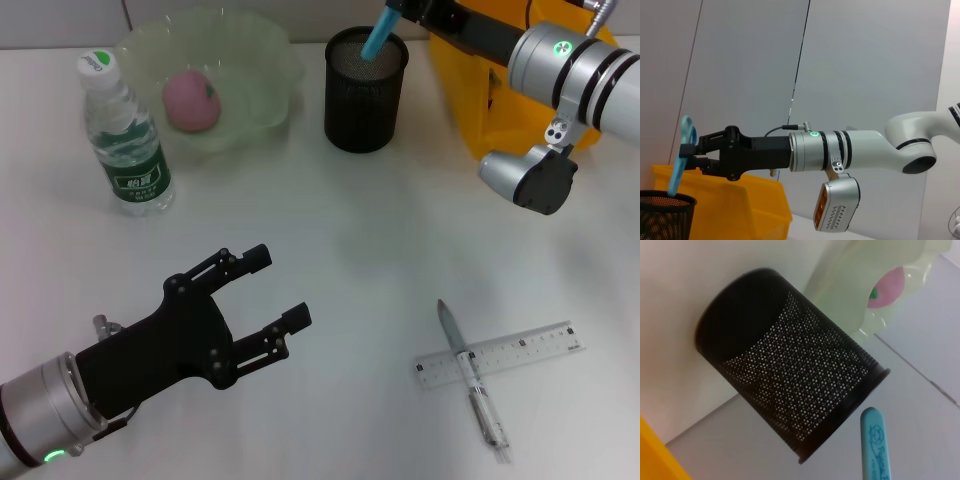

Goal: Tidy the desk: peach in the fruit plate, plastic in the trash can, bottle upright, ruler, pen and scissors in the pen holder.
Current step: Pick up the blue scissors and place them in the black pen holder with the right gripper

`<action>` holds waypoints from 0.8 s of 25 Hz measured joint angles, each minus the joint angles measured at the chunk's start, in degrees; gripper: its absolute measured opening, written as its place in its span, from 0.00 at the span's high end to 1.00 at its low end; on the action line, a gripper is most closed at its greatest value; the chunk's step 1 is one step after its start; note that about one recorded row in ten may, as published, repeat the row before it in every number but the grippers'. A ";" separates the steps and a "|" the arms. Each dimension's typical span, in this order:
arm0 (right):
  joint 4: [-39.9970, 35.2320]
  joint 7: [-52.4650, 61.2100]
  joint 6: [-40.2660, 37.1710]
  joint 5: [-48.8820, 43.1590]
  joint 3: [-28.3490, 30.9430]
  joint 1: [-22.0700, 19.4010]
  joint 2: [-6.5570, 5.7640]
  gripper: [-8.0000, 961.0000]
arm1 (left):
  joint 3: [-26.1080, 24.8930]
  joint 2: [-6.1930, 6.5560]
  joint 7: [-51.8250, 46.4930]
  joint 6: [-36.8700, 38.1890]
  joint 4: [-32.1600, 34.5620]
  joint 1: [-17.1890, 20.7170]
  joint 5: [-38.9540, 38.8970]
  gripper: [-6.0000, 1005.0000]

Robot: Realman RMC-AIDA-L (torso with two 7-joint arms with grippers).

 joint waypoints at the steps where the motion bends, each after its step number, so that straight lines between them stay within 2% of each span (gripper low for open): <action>1: -0.35 -0.19 0.02 0.00 -0.68 0.00 -0.01 0.76 | 0.00 0.00 0.00 0.00 0.00 0.00 0.00 0.21; 20: -2.35 -3.34 -0.57 -0.21 -1.56 -0.59 0.00 0.76 | 0.01 0.09 0.51 -0.04 -0.18 -0.15 0.13 0.21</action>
